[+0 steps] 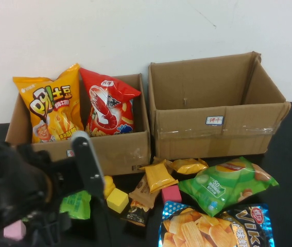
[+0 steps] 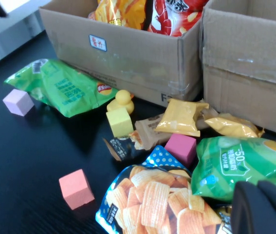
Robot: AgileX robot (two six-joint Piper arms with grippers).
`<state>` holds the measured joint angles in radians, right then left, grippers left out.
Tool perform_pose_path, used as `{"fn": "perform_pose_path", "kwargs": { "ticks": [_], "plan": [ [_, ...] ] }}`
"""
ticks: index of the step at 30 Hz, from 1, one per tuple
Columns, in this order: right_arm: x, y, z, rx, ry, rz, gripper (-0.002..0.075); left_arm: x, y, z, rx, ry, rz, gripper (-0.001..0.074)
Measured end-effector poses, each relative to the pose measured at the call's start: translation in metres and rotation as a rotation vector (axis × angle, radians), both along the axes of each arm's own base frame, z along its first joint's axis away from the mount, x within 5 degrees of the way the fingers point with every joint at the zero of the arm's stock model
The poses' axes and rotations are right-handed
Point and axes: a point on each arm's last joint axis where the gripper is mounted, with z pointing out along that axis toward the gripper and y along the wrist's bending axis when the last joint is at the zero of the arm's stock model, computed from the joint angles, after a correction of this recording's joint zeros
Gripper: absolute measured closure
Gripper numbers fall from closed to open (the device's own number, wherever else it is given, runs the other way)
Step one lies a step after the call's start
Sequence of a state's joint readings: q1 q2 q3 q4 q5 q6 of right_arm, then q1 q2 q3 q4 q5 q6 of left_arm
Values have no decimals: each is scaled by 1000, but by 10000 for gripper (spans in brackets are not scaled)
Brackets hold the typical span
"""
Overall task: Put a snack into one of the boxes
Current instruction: Pick up the potato chip
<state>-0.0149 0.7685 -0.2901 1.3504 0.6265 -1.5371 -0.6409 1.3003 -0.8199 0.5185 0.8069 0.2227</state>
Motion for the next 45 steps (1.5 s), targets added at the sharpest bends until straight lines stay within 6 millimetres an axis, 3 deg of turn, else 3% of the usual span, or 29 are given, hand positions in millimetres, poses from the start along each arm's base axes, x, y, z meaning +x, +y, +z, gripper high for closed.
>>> {"fn": "perform_pose_path", "kwargs": {
  "ticks": [5, 13, 17, 24, 29, 39, 41, 45],
  "plan": [
    [0, 0, 0, 1, 0, 1, 727, 7, -10, -26, -13, 6, -48, 96],
    [-1, 1, 0, 3, 2, 8, 727, 7, -14, -88, 40, 21, -214, 95],
    [-1, 1, 0, 5, 2, 11, 727, 19, -16, -109, 35, -4, -186, 95],
    [-1, 1, 0, 5, 2, 11, 727, 42, -1, -148, 32, -6, -83, 95],
    [-1, 1, 0, 3, 3, 13, 727, 55, 2, -165, 23, -6, -81, 95],
    [-1, 1, -1, -8, 3, 17, 727, 97, 9, -185, 50, -69, 92, 98],
    [-1, 1, -1, -11, 3, 19, 727, 99, 9, -186, 51, -75, 105, 160],
    [-1, 1, -1, -12, 3, 21, 727, 103, 14, -179, 95, -133, 163, 498]
  ]
}}
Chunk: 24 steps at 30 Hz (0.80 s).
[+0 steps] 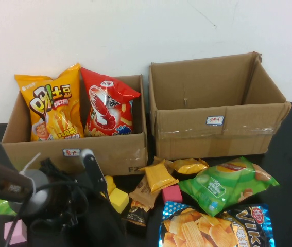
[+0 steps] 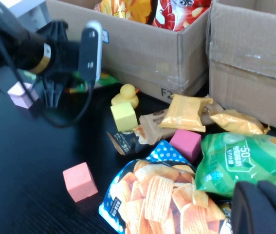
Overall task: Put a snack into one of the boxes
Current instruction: Pick up the potato chip, then place the potato chip in the potato chip box
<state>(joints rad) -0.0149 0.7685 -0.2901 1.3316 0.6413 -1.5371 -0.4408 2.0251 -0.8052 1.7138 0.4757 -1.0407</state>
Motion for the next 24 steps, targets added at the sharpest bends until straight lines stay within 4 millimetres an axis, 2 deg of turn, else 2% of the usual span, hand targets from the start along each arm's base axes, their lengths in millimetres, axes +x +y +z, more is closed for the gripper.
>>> {"fn": "perform_pose_path", "kwargs": {
  "ticks": [1, 4, 9, 12, 15, 17, 20, 24],
  "plan": [
    [0, 0, 0, -2, 0, 1, 727, 1, 2, 5, -1, -18, 24, 531],
    [0, 0, 0, -2, 0, 1, 727, 0, 3, 19, -68, -44, 121, 531],
    [0, 0, 0, -2, 0, 1, 727, -16, -11, 63, -254, -116, 243, 544],
    [0, 0, 0, 1, 0, -1, 727, -33, -29, 105, -399, -184, 237, 581],
    [0, 0, 0, 3, 0, -1, 727, -55, -46, 147, -525, -254, 157, 582],
    [0, 0, 0, 7, 0, -3, 727, -72, -51, 177, -607, -311, 103, 582],
    [0, 0, 1, 10, 0, -2, 727, -91, -47, 214, -728, -392, 37, 582],
    [0, 1, 1, 14, 1, 3, 727, -104, -32, 252, -866, -531, -9, 582]
  ]
}}
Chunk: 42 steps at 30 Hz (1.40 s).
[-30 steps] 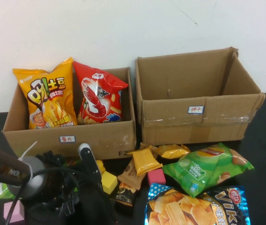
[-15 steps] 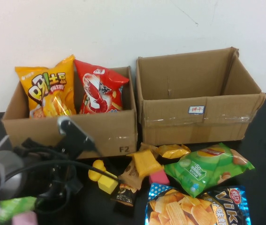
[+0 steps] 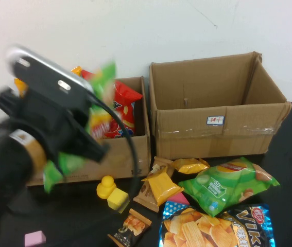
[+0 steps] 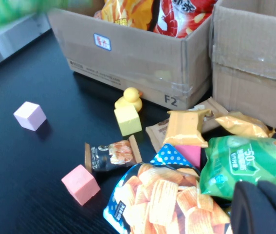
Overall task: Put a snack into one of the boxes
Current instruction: Place the potato chip in the potato chip box
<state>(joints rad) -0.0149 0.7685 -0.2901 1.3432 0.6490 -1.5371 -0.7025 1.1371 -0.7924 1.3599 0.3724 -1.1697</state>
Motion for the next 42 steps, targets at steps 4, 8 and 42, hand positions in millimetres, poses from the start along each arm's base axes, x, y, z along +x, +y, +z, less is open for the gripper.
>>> {"fn": "perform_pose_path", "kwargs": {
  "ticks": [4, 8, 42],
  "plan": [
    [0, 1, 0, 3, 2, 7, 727, 10, 23, 17, -126, -90, 34, 583],
    [-1, 1, 0, 5, 3, 12, 727, 35, 49, 20, -235, -42, 61, 584],
    [-11, 8, -3, -16, 34, 151, 727, 260, 154, -136, -563, 440, -249, 366]
  ]
}}
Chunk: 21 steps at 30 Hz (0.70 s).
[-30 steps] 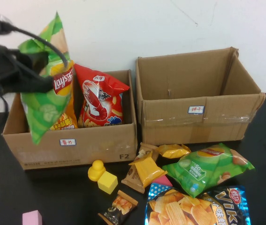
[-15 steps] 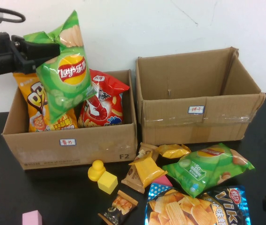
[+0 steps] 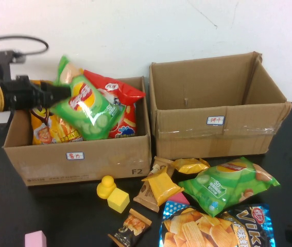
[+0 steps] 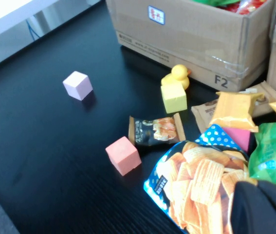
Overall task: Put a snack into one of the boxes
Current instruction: Place the potato chip in the potato chip box, then pick up the biscuit
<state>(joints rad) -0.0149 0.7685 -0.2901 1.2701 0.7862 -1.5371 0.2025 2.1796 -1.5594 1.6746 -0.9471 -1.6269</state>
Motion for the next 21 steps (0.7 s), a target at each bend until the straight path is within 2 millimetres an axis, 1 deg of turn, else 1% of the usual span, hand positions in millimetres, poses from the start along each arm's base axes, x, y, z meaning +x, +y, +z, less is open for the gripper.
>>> {"fn": "perform_pose_path", "kwargs": {
  "ticks": [2, 5, 7, 10, 14, 16, 18, 19, 20, 21],
  "plan": [
    [0, 0, 1, 1, -1, 3, 727, 0, 2, -9, 32, 38, 8, 272],
    [0, 0, 1, 3, 1, 7, 727, -2, -1, -9, 38, 45, -26, 220],
    [-1, 1, 0, 2, 1, 9, 727, -4, -5, 0, 30, 31, -64, 208],
    [-1, 1, 1, 5, 3, 16, 727, -8, -12, 25, 21, -23, -128, 199],
    [-2, 2, 1, 9, 6, 25, 727, -20, -17, 78, 42, -137, -162, 204],
    [-2, 2, 1, 9, 6, 26, 727, -30, -19, 104, 55, -194, -168, 222],
    [-2, 2, 1, 10, 7, 27, 727, -42, -22, 133, 66, -254, -173, 276],
    [-2, 2, 1, 10, 7, 27, 727, -47, -23, 143, 66, -269, -169, 311],
    [-2, 2, 1, 10, 7, 27, 727, -53, -24, 155, 60, -282, -164, 371],
    [-2, 2, 1, 10, 7, 27, 727, -60, -26, 167, 54, -296, -162, 447]
  ]
}}
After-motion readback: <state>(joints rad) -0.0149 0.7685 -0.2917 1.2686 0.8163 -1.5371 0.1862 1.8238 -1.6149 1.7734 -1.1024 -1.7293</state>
